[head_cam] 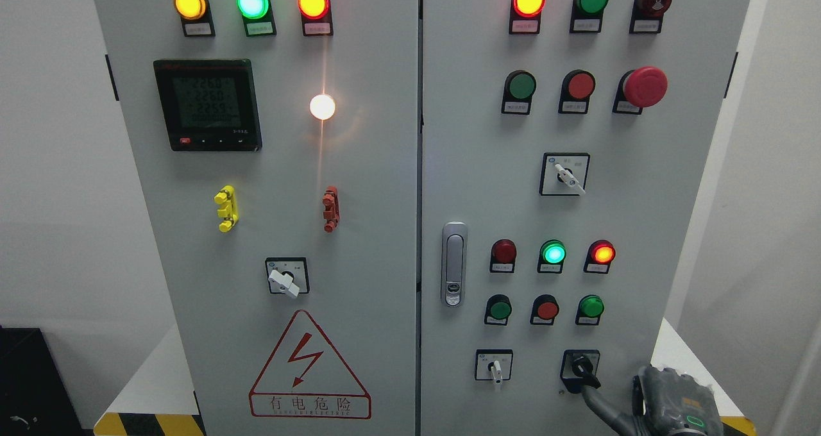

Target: Flip black knob to close circuit

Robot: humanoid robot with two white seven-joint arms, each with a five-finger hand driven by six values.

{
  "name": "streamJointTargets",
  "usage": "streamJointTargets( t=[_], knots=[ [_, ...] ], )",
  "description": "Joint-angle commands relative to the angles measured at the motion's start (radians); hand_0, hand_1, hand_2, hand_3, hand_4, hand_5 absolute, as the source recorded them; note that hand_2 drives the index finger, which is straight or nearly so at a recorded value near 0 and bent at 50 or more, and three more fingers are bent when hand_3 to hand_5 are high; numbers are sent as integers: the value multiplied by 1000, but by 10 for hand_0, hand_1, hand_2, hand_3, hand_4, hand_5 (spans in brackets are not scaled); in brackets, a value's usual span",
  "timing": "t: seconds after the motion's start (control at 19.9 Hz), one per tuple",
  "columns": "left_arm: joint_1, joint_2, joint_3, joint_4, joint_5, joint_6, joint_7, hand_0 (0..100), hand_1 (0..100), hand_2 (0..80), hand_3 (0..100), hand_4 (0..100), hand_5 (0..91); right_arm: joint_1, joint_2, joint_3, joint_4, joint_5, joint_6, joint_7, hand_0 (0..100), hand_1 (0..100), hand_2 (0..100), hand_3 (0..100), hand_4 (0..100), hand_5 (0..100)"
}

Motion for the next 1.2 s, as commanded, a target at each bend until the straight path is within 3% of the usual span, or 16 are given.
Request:
streamJointTargets(
  t=[0.0, 0.5, 0.85, 1.15],
  knots=[
    [0, 0, 0, 0, 0, 0, 1, 120, 556, 0, 0, 0, 0, 3, 9, 8, -19, -1, -1, -4, 0, 2, 880, 1000, 904, 858],
    [0, 0, 0, 0, 0, 0, 1, 120, 556, 0, 0, 0, 0, 20, 46, 66, -23, -2, 1, -7, 0, 8, 880, 1000, 902, 861],
    [0, 0, 0, 0, 0, 0, 1, 120, 556, 0, 0, 0, 0, 52, 48, 115, -46, -4, 2, -13, 0, 12, 879, 1000, 902, 861],
    [0, 0, 0, 0, 0, 0, 1, 120, 556, 0, 0, 0, 0, 120, 48, 128, -161, -82, 12, -13, 0, 21, 860, 1000, 897, 858]
  ],
)
